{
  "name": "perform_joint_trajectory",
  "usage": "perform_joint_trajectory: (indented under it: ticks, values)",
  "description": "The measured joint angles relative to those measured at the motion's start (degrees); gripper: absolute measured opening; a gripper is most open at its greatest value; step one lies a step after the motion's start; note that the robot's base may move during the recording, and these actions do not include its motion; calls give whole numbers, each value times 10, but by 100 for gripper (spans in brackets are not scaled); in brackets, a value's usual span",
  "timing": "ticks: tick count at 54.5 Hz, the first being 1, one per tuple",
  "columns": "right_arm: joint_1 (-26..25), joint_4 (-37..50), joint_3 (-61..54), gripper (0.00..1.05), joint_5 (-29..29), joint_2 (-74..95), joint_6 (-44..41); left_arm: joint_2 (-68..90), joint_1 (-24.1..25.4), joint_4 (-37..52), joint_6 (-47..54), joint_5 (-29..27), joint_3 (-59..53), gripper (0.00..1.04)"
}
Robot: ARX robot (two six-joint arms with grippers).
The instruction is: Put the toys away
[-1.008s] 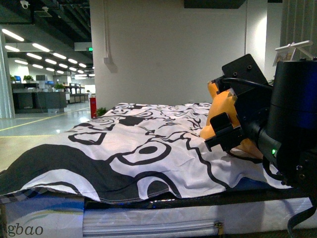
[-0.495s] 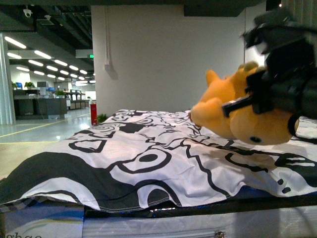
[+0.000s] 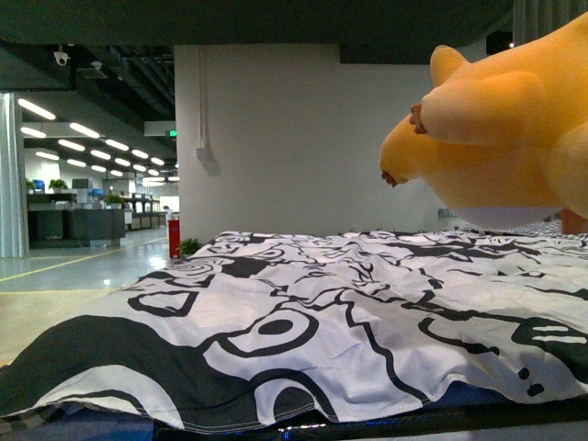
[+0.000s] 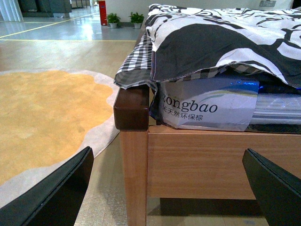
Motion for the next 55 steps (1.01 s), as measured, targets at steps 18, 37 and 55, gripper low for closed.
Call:
perform_joint_trajectory:
  ticks: [18, 37, 55]
  values:
    - [-16, -63, -75, 6, 5, -124, 45, 0, 0, 0, 0, 0, 0, 98]
    - [40, -202, -62, 6, 158, -146, -19, 0, 0, 0, 0, 0, 0, 98]
    - [57, -189, -226, 6, 218, -235, -92, 0, 0, 0, 0, 0, 0, 98]
